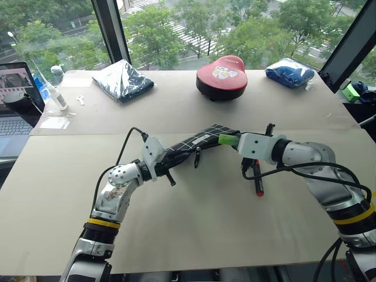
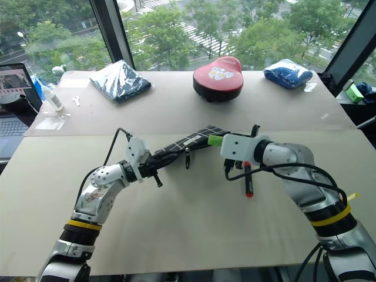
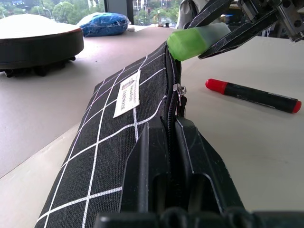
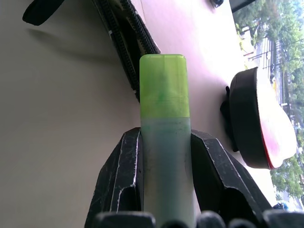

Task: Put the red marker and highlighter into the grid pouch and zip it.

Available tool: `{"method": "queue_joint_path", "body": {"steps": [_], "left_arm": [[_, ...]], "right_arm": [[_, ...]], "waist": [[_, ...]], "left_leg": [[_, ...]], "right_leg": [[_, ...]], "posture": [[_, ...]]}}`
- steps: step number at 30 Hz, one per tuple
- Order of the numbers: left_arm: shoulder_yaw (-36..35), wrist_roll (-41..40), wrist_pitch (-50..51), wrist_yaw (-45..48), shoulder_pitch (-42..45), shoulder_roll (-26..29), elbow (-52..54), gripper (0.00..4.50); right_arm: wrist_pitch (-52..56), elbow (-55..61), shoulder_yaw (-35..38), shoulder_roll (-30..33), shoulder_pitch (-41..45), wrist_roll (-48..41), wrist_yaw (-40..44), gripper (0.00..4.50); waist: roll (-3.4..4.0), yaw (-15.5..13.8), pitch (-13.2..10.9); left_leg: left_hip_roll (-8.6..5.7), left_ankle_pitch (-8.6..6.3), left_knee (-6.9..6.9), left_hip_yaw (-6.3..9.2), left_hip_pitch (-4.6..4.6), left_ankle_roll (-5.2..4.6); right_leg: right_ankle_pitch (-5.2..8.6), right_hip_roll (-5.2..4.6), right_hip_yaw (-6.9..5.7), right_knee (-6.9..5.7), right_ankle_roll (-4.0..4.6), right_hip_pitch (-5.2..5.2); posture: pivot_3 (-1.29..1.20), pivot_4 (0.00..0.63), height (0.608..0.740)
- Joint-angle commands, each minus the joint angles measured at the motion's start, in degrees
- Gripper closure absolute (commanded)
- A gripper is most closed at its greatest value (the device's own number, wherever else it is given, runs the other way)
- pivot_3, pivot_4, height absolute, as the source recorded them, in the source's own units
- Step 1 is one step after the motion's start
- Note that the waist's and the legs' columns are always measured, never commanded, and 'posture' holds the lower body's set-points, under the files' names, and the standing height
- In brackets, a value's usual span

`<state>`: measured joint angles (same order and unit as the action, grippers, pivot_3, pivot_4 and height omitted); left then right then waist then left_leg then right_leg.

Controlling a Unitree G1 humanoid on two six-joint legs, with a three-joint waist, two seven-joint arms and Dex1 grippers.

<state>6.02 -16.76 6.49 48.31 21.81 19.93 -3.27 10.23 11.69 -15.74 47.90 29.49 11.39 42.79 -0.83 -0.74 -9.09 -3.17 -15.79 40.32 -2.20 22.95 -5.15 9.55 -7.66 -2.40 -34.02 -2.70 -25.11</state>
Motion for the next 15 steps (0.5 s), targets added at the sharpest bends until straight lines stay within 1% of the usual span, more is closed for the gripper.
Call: {"method": "queue_joint_path", "body": {"steps": [1, 8, 15], "left_arm": [[0.2, -0.1, -0.5, 0.4, 0.2, -0.1, 2.1, 4.5], [-0.3, -0.7, -0.1, 0.3, 0.6, -0.2, 1.7, 4.5], [-0.4, -0.7, -0.3, 0.8, 1.1, 0.0, 1.2, 4.5]], "right_arm": [[-1.5, 0.9, 1.4, -0.1, -0.2, 1.4, 0.3, 3.49], [-1.3, 1.2, 3.5, 0.8, -2.4, 1.6, 0.7, 3.49], [-1.1, 0.0, 4.6, 0.6, -2.5, 1.9, 0.5, 3.49]], "waist": [[0.0, 0.0, 0.0], [0.0, 0.0, 0.0], [0.0, 0.0, 0.0]], "left_leg": [[0.0, 0.0, 0.0, 0.0, 0.0, 0.0], [0.0, 0.0, 0.0, 0.0, 0.0, 0.0], [0.0, 0.0, 0.0, 0.0, 0.0, 0.0]], "right_leg": [[0.0, 0.0, 0.0, 0.0, 0.0, 0.0], [0.0, 0.0, 0.0, 0.0, 0.0, 0.0], [0.0, 0.0, 0.0, -0.01, 0.0, 0.0]], "posture": [[0.0, 0.15, 0.74], [0.0, 0.15, 0.74], [0.0, 0.15, 0.74]]}}
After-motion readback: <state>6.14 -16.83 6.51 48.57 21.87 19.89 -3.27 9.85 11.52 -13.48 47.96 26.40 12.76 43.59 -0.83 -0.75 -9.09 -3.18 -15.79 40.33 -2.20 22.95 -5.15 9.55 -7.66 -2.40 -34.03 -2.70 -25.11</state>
